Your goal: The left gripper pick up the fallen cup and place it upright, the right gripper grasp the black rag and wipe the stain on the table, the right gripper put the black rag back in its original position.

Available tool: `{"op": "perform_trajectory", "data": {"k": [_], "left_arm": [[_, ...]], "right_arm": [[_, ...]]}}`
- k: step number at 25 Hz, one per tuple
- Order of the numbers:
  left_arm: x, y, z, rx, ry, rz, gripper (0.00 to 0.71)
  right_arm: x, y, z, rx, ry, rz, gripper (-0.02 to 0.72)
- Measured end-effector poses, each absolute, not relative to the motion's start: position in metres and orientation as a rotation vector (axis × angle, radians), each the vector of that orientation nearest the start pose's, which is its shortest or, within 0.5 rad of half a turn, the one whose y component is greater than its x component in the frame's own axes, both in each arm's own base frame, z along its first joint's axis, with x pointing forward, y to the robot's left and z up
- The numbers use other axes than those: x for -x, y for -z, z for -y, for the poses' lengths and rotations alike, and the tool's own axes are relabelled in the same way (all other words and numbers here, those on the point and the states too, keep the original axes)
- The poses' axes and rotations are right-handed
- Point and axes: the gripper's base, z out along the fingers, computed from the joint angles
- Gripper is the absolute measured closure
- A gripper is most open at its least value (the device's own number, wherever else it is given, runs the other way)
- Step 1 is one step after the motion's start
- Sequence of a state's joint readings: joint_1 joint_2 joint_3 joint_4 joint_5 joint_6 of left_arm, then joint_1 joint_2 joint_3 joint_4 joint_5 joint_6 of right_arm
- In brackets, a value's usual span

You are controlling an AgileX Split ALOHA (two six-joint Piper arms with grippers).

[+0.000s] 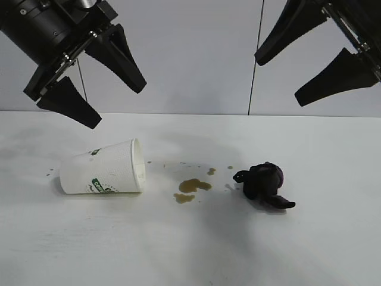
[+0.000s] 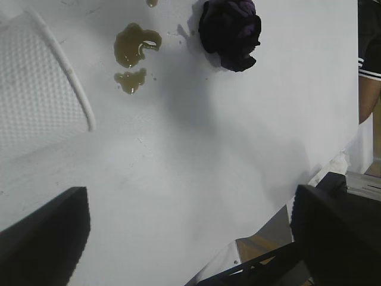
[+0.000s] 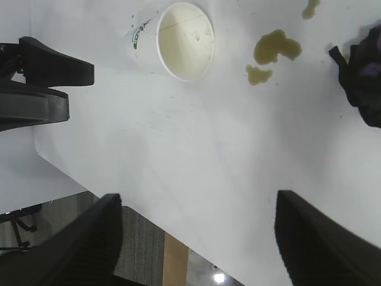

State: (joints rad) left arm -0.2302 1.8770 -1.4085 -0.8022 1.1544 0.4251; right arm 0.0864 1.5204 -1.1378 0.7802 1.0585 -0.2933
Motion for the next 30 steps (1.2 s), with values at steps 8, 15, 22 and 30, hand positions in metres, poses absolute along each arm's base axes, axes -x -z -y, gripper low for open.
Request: {"op": "perform_trajectory", "data": {"k": [8, 15, 22, 30], "left_arm": [[-0.3520, -0.2406, 0.1440, -0.465, 1.085, -2.800, 0.053], [-0.3520, -0.2406, 0.1440, -0.465, 1.085, -2.800, 0.053], [-0.3550, -0.2407, 0.1440, -0.441, 1.069, -2.778, 0.053], [-0.3554, -0.2427, 0.1443, -0.455, 1.071, -2.772, 0.053]], "right_arm": [[-0.2912, -0.2880, -0.0813, 0.077, -0.977, -2.697, 0.209], [-0.2912, -0.2880, -0.0813, 0.077, -0.977, -2.697, 0.209], [-0.2912, -0.2880, -0.0813, 0.077, -0.977, -2.697, 0.209], [-0.2911, -0.2881, -0.0813, 0.077, -0.979, -2.697, 0.209]]}}
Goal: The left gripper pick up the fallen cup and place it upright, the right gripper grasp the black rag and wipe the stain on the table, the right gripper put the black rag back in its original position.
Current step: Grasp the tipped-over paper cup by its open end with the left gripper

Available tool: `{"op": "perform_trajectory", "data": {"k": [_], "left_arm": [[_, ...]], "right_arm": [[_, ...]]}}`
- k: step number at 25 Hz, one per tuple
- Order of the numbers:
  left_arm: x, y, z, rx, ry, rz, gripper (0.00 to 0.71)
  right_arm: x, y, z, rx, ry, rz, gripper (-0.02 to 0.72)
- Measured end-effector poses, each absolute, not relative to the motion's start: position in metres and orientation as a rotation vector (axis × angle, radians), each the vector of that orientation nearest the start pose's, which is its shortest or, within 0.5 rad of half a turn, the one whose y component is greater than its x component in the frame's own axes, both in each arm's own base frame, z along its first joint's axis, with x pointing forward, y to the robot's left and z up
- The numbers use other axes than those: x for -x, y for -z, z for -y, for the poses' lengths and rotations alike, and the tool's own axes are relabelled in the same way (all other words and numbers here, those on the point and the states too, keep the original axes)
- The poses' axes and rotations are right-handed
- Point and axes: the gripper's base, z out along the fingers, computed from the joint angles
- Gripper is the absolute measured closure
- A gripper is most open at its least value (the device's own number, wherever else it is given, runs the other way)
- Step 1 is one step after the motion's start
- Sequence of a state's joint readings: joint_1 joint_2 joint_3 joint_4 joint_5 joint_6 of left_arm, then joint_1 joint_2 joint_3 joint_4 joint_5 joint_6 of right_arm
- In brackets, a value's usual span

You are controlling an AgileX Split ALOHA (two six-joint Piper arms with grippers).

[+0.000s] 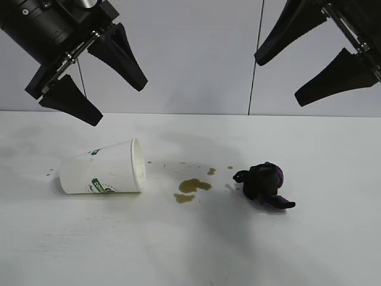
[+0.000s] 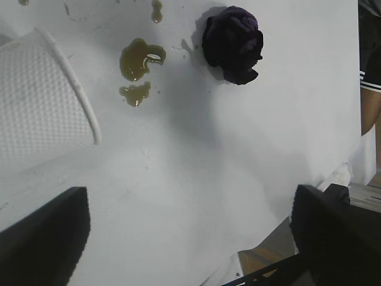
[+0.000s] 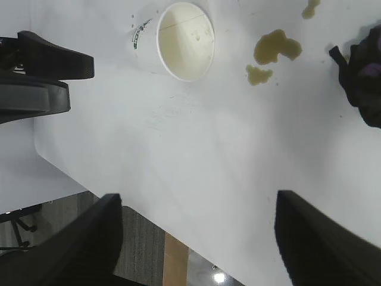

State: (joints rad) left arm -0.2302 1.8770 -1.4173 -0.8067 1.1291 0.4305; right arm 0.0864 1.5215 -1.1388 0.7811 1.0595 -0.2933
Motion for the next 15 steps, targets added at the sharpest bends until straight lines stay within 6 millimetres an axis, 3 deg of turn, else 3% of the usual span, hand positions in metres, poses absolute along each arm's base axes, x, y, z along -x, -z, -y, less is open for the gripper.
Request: {"op": "perform_trajectory", "data": {"k": [6, 9, 15], "left_arm": [[-0.368, -0.280, 0.149, -0.803, 1.003, -2.531, 0.053], [-0.368, -0.294, 0.159, -1.072, 0.863, -2.384, 0.053], [-0.356, -0.285, 0.185, -1.692, 0.377, -2.144, 0.053]], "right_arm": [[-0.291, -0.288, -0.081, 0.076, -0.978, -2.696, 0.209], [-0.291, -0.288, -0.081, 0.076, -0.978, -2.696, 0.209], [-0.291, -0.288, -0.081, 0.076, -0.978, -2.696, 0.209]]}}
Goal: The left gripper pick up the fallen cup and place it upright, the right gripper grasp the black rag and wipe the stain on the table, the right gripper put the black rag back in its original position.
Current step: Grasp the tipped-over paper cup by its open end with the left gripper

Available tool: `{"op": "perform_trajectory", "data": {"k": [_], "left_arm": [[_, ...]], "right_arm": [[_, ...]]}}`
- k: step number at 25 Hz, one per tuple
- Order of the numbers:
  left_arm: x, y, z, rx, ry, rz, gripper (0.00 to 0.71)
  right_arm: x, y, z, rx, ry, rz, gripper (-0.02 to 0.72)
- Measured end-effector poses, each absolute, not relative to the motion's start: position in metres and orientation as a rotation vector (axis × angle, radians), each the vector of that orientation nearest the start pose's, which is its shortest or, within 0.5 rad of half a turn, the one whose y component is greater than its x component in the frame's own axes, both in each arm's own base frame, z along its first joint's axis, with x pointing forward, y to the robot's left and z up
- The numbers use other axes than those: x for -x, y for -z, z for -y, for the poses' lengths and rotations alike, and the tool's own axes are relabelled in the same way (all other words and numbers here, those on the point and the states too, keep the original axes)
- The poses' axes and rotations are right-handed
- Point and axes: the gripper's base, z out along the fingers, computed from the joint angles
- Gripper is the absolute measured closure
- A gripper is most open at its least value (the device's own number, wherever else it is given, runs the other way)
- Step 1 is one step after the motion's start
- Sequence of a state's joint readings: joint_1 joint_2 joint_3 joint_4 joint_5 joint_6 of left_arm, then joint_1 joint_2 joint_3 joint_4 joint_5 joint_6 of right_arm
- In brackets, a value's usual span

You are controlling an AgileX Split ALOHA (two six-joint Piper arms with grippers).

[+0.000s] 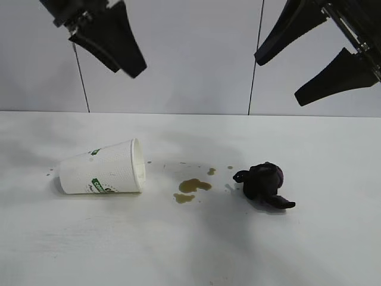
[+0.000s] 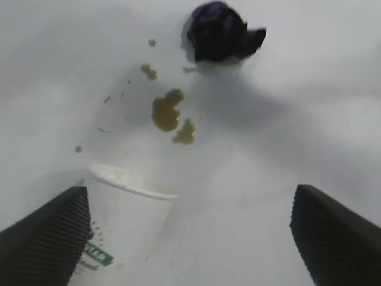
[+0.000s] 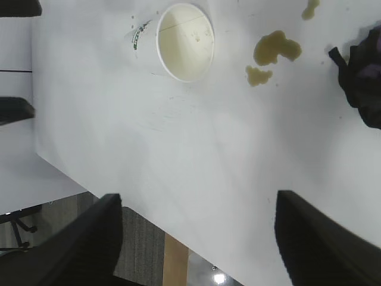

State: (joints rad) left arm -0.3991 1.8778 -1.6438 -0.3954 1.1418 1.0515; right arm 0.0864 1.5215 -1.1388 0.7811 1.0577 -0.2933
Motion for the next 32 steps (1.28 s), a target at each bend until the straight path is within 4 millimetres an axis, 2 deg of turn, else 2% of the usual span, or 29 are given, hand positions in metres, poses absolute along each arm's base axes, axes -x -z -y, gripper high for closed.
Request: {"op": "perform_trajectory", "data": {"k": [3, 5, 9, 15, 32], "left_arm": [[-0.352, -0.280, 0.196, -1.885, 0.096, -2.044, 0.053], [-0.350, -0.275, 0.205, -1.977, -0.025, -1.989, 0.053], [-0.352, -0.255, 0.217, -2.067, -0.143, -1.983, 0.053], [-0.362, -0.218, 0.221, -2.080, -0.180, -2.094, 0.053], [-0.373, -0.163, 0.224, -2.174, -0.199, -2.158, 0.053]], "right_arm": [[-0.291, -0.288, -0.081, 0.080, -0.982, -2.700, 0.209], [-0.290, -0.288, -0.082, 0.083, -0.985, -2.705, 0.209], [-0.290, -0.288, -0.082, 0.086, -0.988, -2.708, 0.209], [-0.289, -0.287, -0.081, 0.099, -0.968, -2.720, 0.209], [-0.289, -0.287, -0.080, 0.104, -0.958, -2.723, 0.209]]}}
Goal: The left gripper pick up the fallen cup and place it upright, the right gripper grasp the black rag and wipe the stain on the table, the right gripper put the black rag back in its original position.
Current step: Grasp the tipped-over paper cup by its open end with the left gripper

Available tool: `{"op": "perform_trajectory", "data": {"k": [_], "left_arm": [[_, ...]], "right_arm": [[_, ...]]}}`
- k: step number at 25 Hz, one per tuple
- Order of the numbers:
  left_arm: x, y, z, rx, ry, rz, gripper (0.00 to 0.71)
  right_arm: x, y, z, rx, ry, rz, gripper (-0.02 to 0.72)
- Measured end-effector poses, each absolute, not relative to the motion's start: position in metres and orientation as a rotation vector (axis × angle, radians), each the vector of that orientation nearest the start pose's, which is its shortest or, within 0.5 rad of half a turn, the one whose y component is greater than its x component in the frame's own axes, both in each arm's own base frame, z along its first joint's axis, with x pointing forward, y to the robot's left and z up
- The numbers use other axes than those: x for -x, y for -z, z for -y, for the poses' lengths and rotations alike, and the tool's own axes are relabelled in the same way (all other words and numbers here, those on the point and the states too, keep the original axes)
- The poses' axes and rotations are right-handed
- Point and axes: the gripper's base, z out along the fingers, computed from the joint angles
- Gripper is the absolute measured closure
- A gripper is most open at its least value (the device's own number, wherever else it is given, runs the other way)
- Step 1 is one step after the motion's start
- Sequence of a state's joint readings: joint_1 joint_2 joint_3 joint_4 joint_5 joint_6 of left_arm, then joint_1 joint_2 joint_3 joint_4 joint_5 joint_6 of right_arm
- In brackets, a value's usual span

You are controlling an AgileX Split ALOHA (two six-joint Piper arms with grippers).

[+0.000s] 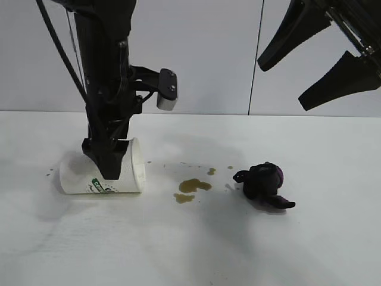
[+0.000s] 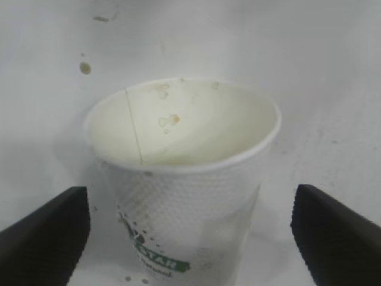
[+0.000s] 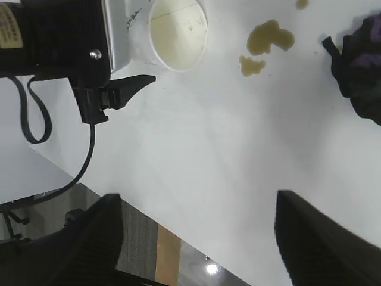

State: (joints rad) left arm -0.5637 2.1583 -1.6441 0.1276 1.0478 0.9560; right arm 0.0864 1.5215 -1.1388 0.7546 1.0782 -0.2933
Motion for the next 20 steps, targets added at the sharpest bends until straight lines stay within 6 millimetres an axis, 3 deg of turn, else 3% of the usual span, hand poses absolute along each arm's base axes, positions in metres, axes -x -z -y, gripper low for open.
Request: {"op": "perform_trajectory", "data": {"k": [9, 14, 20], "left_arm": [[-0.370, -0.148, 0.242, 2.370, 0.276, 2.183, 0.053], [-0.370, -0.132, 0.244, 2.356, 0.278, 2.145, 0.053], [-0.372, -0.130, 0.245, 2.367, 0.282, 2.153, 0.053]], "right_arm": [[-0.289, -0.287, -0.080, 0.104, -0.957, -2.723, 0.209], [-0.289, -0.286, -0.080, 0.105, -0.954, -2.724, 0.209], [-0.289, -0.286, -0.080, 0.105, -0.954, -2.724, 0.209]]}}
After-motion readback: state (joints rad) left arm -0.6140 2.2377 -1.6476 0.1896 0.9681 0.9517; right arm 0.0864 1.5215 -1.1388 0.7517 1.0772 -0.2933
